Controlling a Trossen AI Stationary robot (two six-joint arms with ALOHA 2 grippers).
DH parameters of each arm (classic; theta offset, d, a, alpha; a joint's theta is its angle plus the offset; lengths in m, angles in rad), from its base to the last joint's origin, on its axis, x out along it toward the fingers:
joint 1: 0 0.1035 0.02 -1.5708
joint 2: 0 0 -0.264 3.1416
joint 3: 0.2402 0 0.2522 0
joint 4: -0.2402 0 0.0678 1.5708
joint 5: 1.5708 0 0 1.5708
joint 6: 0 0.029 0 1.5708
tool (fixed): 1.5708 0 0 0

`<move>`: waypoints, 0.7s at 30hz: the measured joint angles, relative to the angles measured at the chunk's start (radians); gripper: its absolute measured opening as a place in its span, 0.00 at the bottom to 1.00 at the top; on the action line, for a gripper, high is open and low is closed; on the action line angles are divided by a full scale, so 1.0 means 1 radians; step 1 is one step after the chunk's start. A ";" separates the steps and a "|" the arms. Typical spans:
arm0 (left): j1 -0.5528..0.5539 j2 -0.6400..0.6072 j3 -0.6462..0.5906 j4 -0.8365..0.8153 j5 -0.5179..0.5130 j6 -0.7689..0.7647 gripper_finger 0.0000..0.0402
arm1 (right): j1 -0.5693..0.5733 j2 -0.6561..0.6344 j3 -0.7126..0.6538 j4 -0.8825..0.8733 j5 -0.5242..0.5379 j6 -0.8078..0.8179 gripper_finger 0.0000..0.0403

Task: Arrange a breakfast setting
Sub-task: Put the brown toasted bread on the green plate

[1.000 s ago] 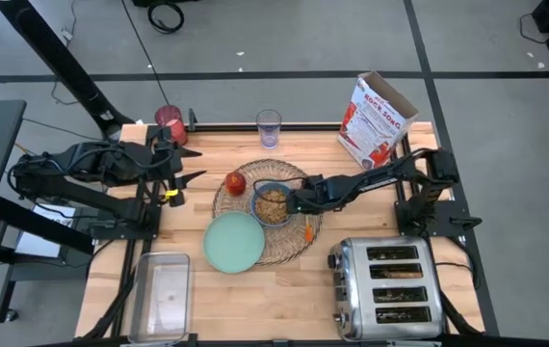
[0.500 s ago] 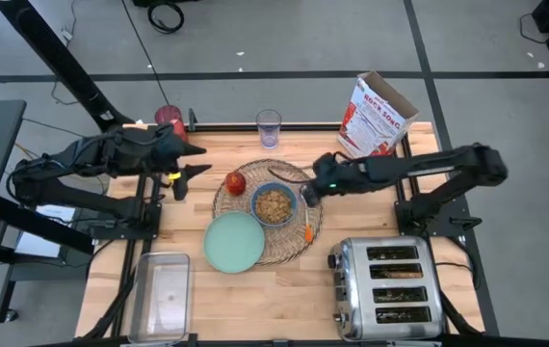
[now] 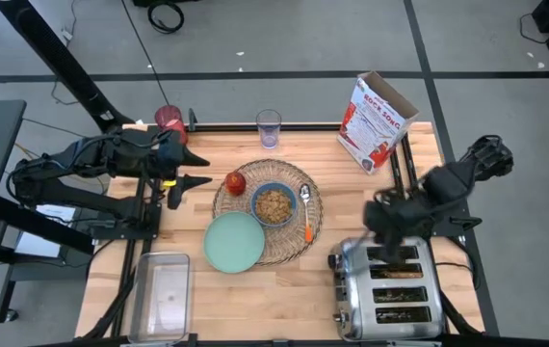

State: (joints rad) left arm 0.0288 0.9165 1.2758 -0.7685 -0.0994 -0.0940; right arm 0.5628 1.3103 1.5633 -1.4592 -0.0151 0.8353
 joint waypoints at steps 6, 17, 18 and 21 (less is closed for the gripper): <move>0.000 0.000 0.000 0.002 0.000 -0.001 0.51 | 0.191 0.040 0.001 -0.115 -0.110 0.056 0.28; 0.000 0.000 0.000 0.002 0.000 -0.024 0.51 | 0.341 0.181 0.001 -0.112 -0.084 0.154 0.37; 0.000 0.000 0.000 0.002 0.000 -0.021 0.51 | 0.344 0.196 0.001 -0.112 -0.084 0.159 0.36; 0.000 0.000 0.000 0.002 0.000 -0.018 0.51 | 0.348 0.233 0.001 -0.112 -0.082 0.168 0.35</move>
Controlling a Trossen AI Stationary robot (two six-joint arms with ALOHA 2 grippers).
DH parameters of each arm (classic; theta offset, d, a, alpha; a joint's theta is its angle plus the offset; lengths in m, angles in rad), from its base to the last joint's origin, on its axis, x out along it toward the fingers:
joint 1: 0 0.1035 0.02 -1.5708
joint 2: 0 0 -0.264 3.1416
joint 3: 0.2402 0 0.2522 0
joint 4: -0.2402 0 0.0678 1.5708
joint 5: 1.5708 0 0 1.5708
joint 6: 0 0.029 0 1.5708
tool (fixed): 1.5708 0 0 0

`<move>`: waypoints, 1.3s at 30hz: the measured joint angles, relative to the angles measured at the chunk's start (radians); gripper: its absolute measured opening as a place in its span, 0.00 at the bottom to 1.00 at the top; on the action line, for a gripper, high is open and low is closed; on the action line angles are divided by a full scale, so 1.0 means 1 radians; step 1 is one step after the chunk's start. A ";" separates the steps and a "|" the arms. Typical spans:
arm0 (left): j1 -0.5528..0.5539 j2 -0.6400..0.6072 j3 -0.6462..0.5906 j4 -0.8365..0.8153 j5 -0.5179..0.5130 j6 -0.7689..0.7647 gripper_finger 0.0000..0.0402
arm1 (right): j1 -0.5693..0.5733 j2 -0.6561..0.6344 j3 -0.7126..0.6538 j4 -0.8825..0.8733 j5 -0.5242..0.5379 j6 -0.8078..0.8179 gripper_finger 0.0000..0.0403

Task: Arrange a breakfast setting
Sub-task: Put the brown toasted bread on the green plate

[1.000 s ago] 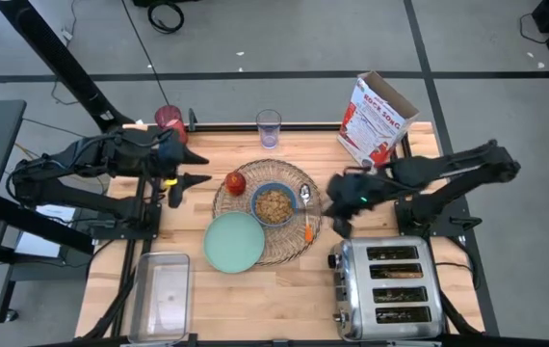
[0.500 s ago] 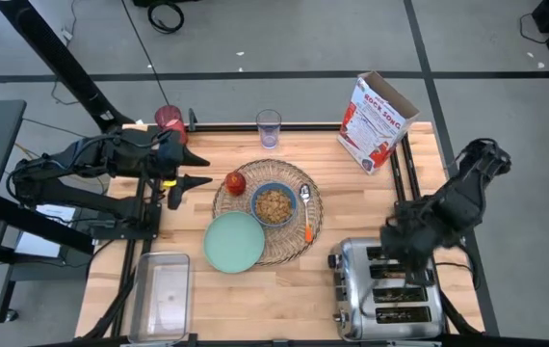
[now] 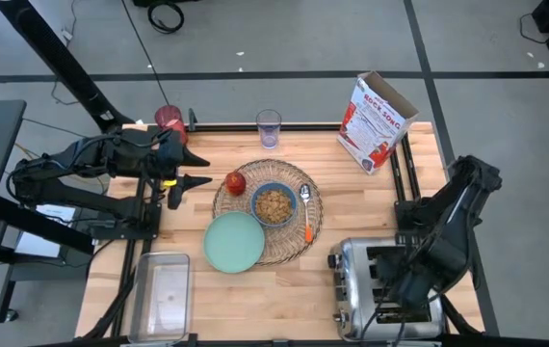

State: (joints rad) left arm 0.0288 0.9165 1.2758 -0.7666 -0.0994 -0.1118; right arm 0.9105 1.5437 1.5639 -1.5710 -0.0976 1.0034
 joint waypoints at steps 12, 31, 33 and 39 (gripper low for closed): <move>0.000 0.000 0.000 -0.001 0.000 -0.005 0.51 | -0.022 -0.024 -0.103 0.004 -0.066 0.014 0.28; 0.000 0.000 0.000 -0.006 0.000 -0.006 0.51 | -0.024 -0.048 -0.165 0.078 -0.066 -0.011 0.12; 0.000 0.000 0.000 -0.006 0.000 -0.006 0.51 | -0.024 -0.049 -0.163 0.079 -0.079 -0.011 0.10; 0.000 0.000 0.000 -0.006 0.000 0.000 0.51 | -0.026 -0.052 -0.162 0.079 -0.102 -0.006 0.03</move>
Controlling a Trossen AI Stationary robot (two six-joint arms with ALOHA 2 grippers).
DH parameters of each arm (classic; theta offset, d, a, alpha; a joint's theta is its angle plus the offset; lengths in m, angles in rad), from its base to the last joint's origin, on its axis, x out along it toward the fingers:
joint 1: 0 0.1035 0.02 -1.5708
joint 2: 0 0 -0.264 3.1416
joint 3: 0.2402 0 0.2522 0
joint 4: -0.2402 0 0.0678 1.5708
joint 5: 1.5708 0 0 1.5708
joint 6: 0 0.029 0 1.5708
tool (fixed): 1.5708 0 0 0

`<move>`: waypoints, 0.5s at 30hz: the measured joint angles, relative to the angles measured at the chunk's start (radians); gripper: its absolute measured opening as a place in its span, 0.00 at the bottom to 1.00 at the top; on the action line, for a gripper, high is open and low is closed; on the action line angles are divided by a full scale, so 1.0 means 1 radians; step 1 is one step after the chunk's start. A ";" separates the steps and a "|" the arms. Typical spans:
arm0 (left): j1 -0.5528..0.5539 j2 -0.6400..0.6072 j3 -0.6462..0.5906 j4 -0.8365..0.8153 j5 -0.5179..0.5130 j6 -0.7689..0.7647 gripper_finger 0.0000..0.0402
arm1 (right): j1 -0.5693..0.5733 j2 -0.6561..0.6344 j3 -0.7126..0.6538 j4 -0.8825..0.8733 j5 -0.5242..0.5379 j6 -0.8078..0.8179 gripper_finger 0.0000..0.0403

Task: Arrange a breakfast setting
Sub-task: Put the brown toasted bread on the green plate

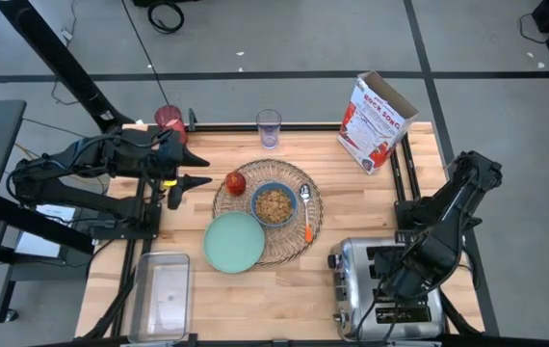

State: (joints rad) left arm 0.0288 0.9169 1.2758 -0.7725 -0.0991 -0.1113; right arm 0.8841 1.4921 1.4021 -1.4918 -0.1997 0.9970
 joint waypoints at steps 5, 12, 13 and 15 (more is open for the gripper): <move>0.000 -0.001 0.000 0.002 0.000 0.023 0.51 | -0.025 -0.011 0.055 -0.027 -0.038 0.022 0.03; 0.000 -0.003 0.000 0.018 0.000 0.052 0.51 | -0.111 -0.020 0.273 -0.081 -0.007 0.022 0.03; 0.000 -0.003 0.000 0.020 0.000 0.053 0.51 | -0.128 -0.021 0.307 -0.078 -0.007 0.023 0.03; 0.000 -0.003 0.000 0.021 0.000 0.052 0.51 | -0.163 -0.021 0.370 -0.078 -0.003 0.022 0.03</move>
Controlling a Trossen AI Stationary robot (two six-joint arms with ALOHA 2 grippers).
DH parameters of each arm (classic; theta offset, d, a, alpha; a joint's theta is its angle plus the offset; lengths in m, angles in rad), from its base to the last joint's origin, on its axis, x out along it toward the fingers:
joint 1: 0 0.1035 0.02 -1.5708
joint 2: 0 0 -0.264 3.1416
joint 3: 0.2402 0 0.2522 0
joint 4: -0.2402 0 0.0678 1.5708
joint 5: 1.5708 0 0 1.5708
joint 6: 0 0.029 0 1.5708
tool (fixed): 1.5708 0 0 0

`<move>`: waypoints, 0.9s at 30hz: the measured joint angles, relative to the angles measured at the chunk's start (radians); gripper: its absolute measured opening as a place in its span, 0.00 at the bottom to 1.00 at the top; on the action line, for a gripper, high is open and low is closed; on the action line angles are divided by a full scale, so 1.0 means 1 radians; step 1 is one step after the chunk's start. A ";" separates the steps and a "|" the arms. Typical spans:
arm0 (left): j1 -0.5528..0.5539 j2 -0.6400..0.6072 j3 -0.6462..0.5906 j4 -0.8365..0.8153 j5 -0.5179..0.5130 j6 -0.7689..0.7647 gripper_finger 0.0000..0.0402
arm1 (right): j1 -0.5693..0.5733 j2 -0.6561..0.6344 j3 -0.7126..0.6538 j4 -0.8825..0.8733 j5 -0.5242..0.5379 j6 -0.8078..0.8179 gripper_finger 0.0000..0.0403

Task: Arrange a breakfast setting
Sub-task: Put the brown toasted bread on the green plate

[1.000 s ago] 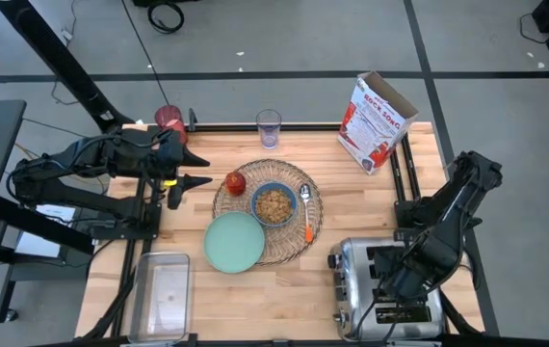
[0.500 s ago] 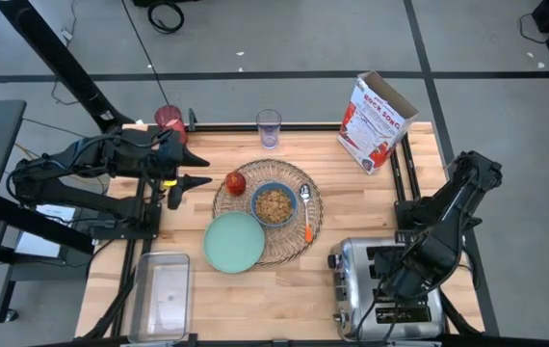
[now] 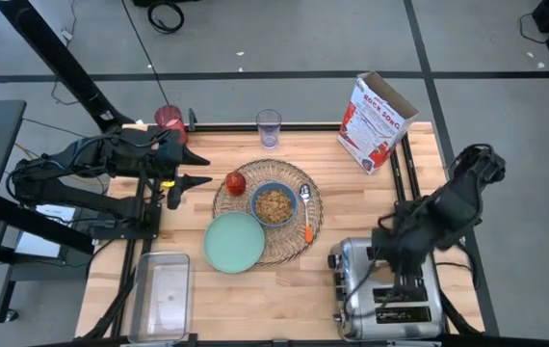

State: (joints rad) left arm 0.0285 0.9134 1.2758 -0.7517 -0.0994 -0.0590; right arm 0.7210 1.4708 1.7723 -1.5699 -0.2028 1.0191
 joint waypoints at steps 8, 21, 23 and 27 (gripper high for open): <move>0.000 0.000 0.077 -0.062 0.000 -0.010 0.51 | -0.136 0.000 0.103 0.140 0.188 -0.177 0.03; 0.000 -0.060 0.152 -0.268 0.127 -0.226 0.51 | -0.352 0.179 -0.150 0.738 0.481 -0.943 0.02; 0.000 -0.072 0.152 -0.301 0.148 -0.267 0.51 | -0.376 0.237 -0.149 0.795 0.490 -1.109 0.02; 0.000 -0.085 0.152 -0.347 0.171 -0.338 0.51 | -0.420 0.361 -0.137 0.914 0.490 -1.393 0.02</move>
State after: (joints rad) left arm 0.0284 0.8289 1.4281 -1.0983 0.0713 -0.3967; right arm 0.3009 1.8315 1.6357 -0.6557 0.2874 -0.3742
